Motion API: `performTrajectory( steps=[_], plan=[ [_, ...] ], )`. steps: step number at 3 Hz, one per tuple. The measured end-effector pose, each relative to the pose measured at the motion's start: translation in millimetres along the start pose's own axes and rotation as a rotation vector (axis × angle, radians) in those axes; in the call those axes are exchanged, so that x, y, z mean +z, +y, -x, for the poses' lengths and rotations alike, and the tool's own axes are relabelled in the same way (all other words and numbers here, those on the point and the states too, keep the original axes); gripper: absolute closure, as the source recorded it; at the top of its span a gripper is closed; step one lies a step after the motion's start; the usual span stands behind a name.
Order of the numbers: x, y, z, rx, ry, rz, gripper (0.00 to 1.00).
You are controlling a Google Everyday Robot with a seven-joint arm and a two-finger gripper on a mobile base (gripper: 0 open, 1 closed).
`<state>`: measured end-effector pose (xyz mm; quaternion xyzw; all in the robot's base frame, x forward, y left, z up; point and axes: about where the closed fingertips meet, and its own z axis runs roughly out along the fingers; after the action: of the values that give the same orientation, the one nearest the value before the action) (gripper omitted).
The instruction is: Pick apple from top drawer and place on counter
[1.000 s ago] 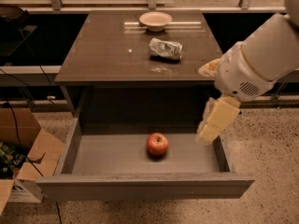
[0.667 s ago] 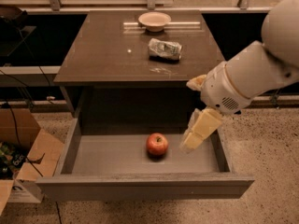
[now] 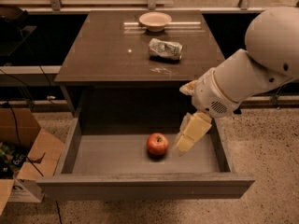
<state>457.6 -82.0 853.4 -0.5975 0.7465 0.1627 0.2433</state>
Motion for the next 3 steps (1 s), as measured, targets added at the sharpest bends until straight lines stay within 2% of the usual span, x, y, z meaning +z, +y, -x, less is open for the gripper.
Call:
performTrajectory(
  steps=[1,2,3],
  plan=[
    [48.3,5.8,-1.4,0.023,-0.006,0.069,0.00],
    [103.6,6.3,-10.5,0.070,-0.060,0.110,0.00],
    [133.1,-6.9,-19.1,0.116,-0.112,0.101,0.00]
  ],
)
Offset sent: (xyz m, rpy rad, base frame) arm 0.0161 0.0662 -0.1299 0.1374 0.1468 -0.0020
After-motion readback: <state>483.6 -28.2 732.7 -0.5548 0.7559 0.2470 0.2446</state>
